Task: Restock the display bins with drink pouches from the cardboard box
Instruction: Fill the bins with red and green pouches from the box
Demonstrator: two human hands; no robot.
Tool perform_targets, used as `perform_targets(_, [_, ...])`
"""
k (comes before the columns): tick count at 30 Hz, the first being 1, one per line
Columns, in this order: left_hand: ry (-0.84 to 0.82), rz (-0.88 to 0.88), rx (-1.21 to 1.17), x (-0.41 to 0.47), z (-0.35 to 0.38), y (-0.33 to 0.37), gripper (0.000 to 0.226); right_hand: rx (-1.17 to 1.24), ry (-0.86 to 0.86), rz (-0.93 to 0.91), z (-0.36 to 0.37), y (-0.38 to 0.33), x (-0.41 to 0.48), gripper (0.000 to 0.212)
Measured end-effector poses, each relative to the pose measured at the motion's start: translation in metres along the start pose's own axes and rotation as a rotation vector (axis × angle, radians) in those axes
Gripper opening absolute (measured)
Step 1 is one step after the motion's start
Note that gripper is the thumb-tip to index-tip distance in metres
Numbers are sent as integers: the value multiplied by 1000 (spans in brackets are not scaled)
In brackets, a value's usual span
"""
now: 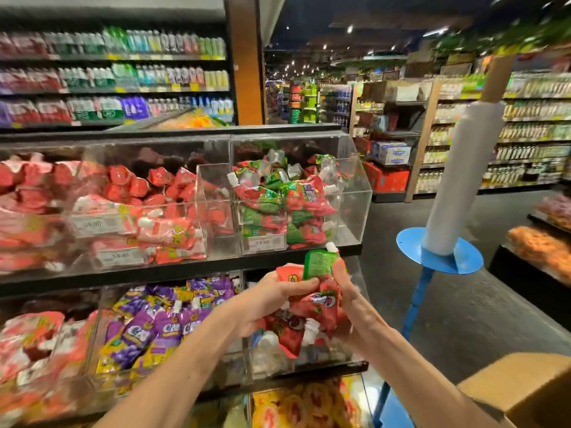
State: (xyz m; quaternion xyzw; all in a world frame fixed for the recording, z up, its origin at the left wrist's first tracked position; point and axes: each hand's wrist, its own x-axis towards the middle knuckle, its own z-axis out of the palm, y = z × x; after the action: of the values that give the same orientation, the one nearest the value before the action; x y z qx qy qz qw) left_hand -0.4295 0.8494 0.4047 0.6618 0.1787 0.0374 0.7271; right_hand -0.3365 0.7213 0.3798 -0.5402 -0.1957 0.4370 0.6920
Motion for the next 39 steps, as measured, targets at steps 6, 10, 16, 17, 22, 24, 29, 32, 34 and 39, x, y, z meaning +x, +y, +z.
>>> perform_targets(6, [-197,-29,280,21,-6,35,17,190,-17,102,-6,-16,14,70])
perform_targets(10, [-203,-33,570,26,-5,61,72,341,-82,56,-14,-30,23,88])
perform_targets(16, [-28,-37,813,34,-14,95,113,384,-225,-15,-44,-61,42,78])
perform_targets(17, [-43,-22,903,35,-21,100,116,380,-191,-27,-49,-67,44,77])
perform_targets(22, [108,8,1048,39,-35,144,78,437,-133,-81,-69,-88,46,76])
perform_targets(24, [263,127,970,47,-34,166,50,436,-158,-104,-75,-95,45,66])
perform_targets(29, [498,621,599,73,-26,206,21,445,-236,-134,-81,-110,40,74])
perform_targets(32, [525,862,815,100,-25,212,39,447,-255,-143,-90,-112,42,78])
perform_targets(34, [545,910,944,122,-32,205,47,440,-269,-145,-93,-114,42,82])
perform_targets(39, [514,1124,1369,173,-56,179,37,447,-259,-134,-101,-118,45,79])
